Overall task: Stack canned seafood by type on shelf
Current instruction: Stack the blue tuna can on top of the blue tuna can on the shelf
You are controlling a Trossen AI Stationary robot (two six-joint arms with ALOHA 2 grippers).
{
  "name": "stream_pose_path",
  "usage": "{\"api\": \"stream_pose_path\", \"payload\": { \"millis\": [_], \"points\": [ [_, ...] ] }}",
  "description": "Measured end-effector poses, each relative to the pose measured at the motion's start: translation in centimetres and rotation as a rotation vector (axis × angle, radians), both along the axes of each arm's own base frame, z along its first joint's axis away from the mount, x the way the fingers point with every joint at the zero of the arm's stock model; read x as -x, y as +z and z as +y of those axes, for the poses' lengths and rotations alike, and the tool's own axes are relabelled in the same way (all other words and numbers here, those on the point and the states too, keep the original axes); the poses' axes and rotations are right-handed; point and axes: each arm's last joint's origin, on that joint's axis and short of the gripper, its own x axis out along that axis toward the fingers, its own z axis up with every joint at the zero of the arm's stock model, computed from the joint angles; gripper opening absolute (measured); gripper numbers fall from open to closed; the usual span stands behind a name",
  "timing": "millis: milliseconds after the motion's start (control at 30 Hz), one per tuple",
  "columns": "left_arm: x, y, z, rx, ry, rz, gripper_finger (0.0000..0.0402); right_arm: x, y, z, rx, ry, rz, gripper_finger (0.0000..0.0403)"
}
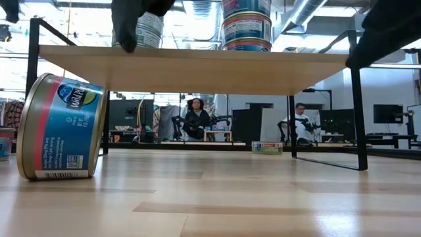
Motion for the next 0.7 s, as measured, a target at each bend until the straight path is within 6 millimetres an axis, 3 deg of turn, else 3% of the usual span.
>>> {"api": "stream_pose_path", "payload": {
  "millis": [133,333,700],
  "points": [
    [-1.5,-1.1,-0.9,-0.102,-0.04,0.118,0.0275,0.0,0.0,0.0,-0.002,-0.002,-0.008,0.0327],
    [-2.6,-1.3,-1.3,-0.177,-0.077,0.212,0.0275,1.0,0.1,1.1,0.003,0.016,-0.034,0.0327],
    [-2.1,-1.8,-0.6,-0.244,-0.08,0.272,0.0283,1.5,0.3,1.6,0.037,0.002,-0.105,0.0327]
  ]
}}
